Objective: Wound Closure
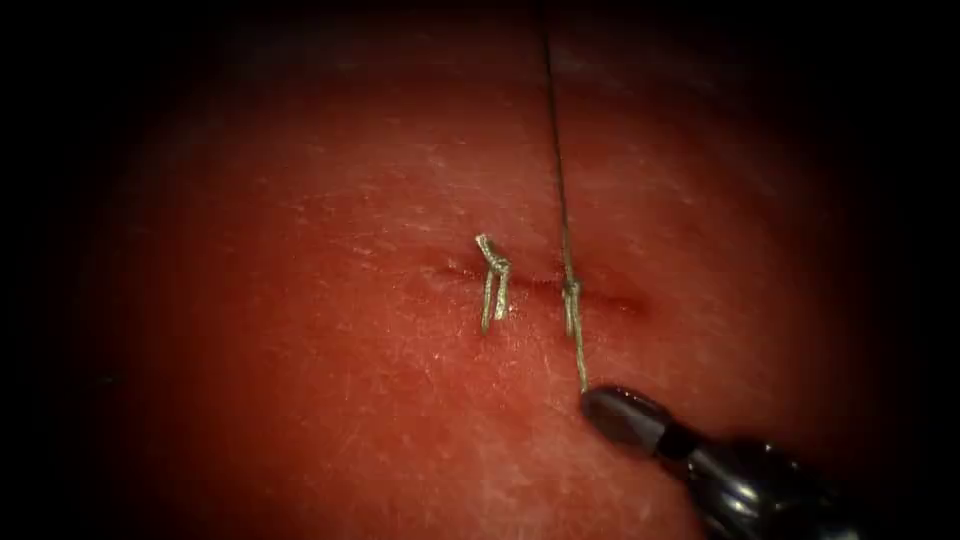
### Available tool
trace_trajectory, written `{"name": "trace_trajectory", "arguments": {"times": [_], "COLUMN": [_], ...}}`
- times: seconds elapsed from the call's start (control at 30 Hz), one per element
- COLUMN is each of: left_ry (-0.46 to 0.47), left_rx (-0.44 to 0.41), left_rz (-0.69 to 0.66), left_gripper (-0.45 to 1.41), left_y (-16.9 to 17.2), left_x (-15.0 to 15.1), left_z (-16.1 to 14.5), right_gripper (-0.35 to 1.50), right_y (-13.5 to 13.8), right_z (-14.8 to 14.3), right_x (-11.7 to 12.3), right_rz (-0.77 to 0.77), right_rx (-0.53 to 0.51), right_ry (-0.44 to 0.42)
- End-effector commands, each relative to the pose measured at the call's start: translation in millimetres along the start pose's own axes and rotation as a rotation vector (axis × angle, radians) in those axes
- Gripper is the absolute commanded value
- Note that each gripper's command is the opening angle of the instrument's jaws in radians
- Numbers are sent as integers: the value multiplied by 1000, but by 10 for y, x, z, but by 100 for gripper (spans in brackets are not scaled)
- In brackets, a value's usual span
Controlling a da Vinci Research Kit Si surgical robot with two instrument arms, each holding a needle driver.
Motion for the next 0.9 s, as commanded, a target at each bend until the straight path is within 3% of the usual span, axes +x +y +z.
{"name": "trace_trajectory", "arguments": {"times": [0.03, 0.43, 0.57, 0.67, 0.77, 0.83, 0.9], "left_ry": [0, -1, 10, 37, 75, 97, 114], "left_rx": [5, 10, 1, -32, -71, -87, -105], "left_rz": [-2, -13, -13, -16, -29, -36, -33], "left_gripper": [-35, -35, -35, -35, -35, -35, -35], "left_y": [-4, -7, -3, 6, 27, 37, 47], "left_x": [6, 9, 7, 9, 18, 23, 29], "left_z": [8, 6, 3, -8, -40, -59, -82], "right_gripper": [-35, -35, -35, 59, 110, 123, 125], "right_y": [0, 4, 1, 1, 1, 0, -2], "right_z": [5, 0, 1, 0, -3, -4, -4], "right_x": [-8, -20, -17, -8, 16, 31, 44], "right_rz": [1, -5, -69, -223, -473, -569, -612], "right_rx": [2, -1, 64, 148, 215, 215, 215], "right_ry": [-3, -3, 0, 23, 41, 45, 43]}}
